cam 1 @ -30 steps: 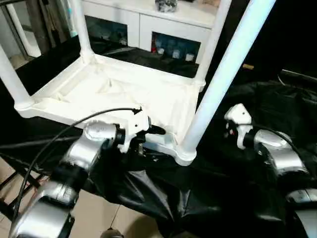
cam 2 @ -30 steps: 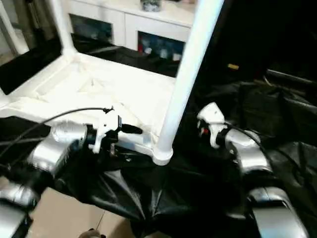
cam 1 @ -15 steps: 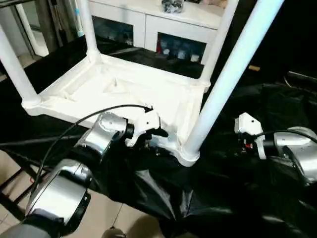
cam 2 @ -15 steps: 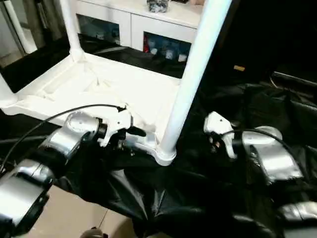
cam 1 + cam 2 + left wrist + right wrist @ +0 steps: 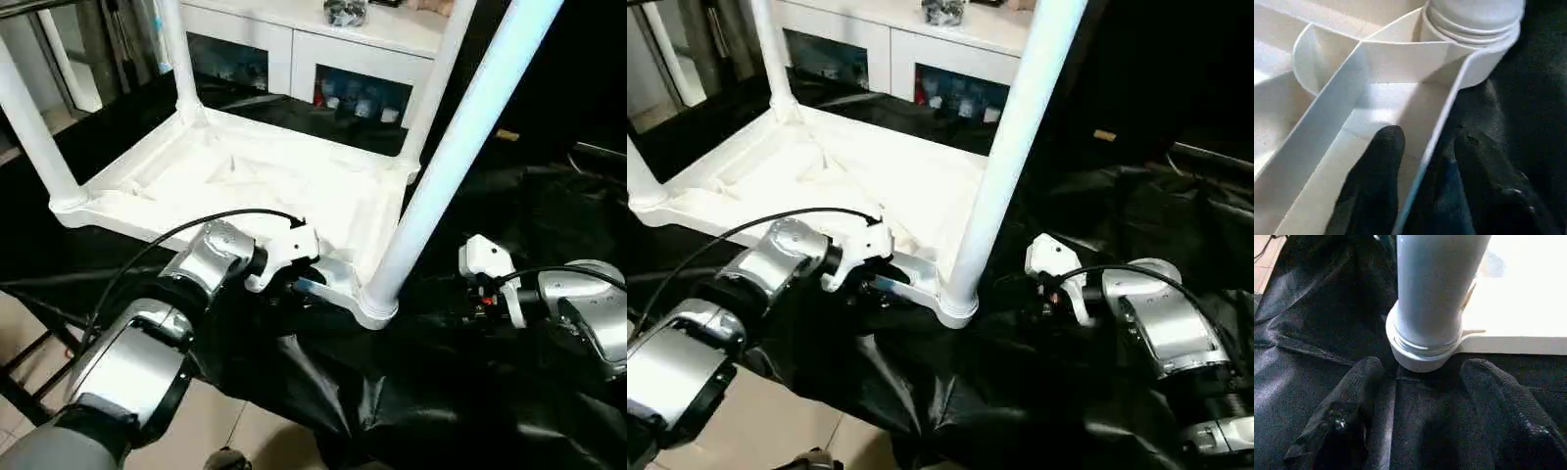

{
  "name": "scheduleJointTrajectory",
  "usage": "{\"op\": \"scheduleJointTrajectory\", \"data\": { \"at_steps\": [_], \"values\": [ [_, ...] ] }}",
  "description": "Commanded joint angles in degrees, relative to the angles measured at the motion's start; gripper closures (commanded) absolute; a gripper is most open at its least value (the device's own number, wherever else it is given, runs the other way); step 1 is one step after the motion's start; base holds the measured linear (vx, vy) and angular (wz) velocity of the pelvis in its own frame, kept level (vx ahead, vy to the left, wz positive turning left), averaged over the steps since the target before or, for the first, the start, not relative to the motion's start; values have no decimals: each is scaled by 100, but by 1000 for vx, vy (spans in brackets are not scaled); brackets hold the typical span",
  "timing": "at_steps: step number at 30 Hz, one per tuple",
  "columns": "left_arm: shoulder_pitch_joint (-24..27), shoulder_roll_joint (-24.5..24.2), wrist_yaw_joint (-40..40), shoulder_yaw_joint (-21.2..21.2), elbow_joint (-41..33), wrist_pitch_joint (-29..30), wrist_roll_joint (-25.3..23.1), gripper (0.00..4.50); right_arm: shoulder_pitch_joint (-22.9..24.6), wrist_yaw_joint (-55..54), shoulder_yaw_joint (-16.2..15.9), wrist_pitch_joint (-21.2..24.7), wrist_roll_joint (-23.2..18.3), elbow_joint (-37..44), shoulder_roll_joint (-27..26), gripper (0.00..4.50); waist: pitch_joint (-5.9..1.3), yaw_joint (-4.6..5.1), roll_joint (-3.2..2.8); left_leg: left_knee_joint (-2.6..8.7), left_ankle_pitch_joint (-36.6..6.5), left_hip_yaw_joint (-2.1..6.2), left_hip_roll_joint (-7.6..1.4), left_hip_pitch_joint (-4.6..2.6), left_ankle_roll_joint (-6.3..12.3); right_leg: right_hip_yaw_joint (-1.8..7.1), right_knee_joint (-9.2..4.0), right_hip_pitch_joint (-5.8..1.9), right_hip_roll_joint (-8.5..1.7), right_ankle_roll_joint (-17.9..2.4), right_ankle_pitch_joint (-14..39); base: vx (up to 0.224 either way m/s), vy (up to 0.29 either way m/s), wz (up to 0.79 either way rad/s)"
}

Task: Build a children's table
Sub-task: Rotate leg to tighten

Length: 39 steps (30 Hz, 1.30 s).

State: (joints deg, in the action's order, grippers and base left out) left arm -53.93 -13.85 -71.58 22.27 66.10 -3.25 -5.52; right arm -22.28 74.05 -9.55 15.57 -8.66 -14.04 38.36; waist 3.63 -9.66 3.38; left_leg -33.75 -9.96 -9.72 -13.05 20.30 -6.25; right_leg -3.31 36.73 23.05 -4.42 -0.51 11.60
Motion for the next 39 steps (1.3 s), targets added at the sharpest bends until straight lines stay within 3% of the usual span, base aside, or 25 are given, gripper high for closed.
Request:
{"op": "scheduleJointTrajectory", "data": {
  "at_steps": [1,5,7,8,13,17,22,27,30,31,32,33,39],
  "values": [
    [-30,56,-108,70,83,222,-157,269,50,-18,-20,66,-25,96,84,150,-432,-21,-27,327,-1000,-27,-3,-31,227,219,-418,-383,-315,-1464,123,0,0,0],
    [-59,112,72,64,229,658,-268,292,70,-51,-39,133,-16,132,76,150,-425,-8,-23,324,-980,-28,7,-22,240,215,-421,-390,-314,-1474,104,0,0,0],
    [-47,131,134,42,228,865,-258,314,76,-56,-43,145,-16,137,70,150,-419,0,11,327,-993,-35,12,-24,260,214,-444,-390,-316,-1448,232,0,0,0],
    [-34,153,242,0,210,1072,-229,325,80,-64,-43,159,-15,142,64,150,-413,-6,-10,330,-1011,-32,11,-26,266,215,-454,-385,-324,-1428,362,0,0,0],
    [103,226,777,-179,71,1747,-185,347,76,-110,-71,164,14,86,26,150,-391,25,4,350,-1141,-24,11,-25,255,209,-510,-382,-338,-1316,840,0,0,0],
    [229,270,1305,-305,-29,2097,-194,356,56,-175,-106,131,56,18,-26,150,-372,74,18,369,-1271,-14,23,-15,231,198,-593,-375,-345,-1032,1592,0,0,0],
    [424,312,1438,-491,-325,2145,-54,359,79,-270,-129,79,99,10,-92,150,-374,122,12,375,-1269,-9,20,-15,268,197,-610,-348,-339,-948,1700,0,0,0],
    [730,303,1613,-561,-1121,2721,-29,359,26,-676,-103,-111,205,-204,-310,150,-390,144,26,378,-1135,-18,10,-5,284,196,-576,-338,-330,-1028,1428,0,0,0],
    [925,312,1602,-519,-1380,2175,-50,359,-2,-784,-107,-157,225,-297,-395,150,-393,155,12,383,-1115,-24,12,-1,318,196,-585,-335,-326,-1062,1302,0,0,0],
    [1030,312,1616,-491,-1466,1469,-68,359,-14,-813,-86,-80,175,-305,-455,150,-399,148,29,380,-1107,-24,14,-4,338,196,-592,-336,-325,-1047,1295,0,0,0],
    [1041,312,1618,-488,-1475,1393,-71,324,-15,-816,-83,-72,169,-306,-461,133,-401,139,17,384,-1104,-25,11,3,353,201,-585,-341,-328,-1010,1266,0,0,0],
    [1093,279,1345,-451,-1572,1080,-17,324,-7,-803,-100,-23,143,-276,-471,133,-408,122,5,389,-1105,-27,-2,-20,357,203,-588,-323,-332,-1003,1232,0,0,0],
    [1118,115,1037,-356,-1962,984,-45,268,34,-775,-76,31,85,-208,-471,88,-433,151,-17,379,-900,-28,-3,4,343,202,-500,-346,-319,-1168,521,0,0,0]
  ]
}}
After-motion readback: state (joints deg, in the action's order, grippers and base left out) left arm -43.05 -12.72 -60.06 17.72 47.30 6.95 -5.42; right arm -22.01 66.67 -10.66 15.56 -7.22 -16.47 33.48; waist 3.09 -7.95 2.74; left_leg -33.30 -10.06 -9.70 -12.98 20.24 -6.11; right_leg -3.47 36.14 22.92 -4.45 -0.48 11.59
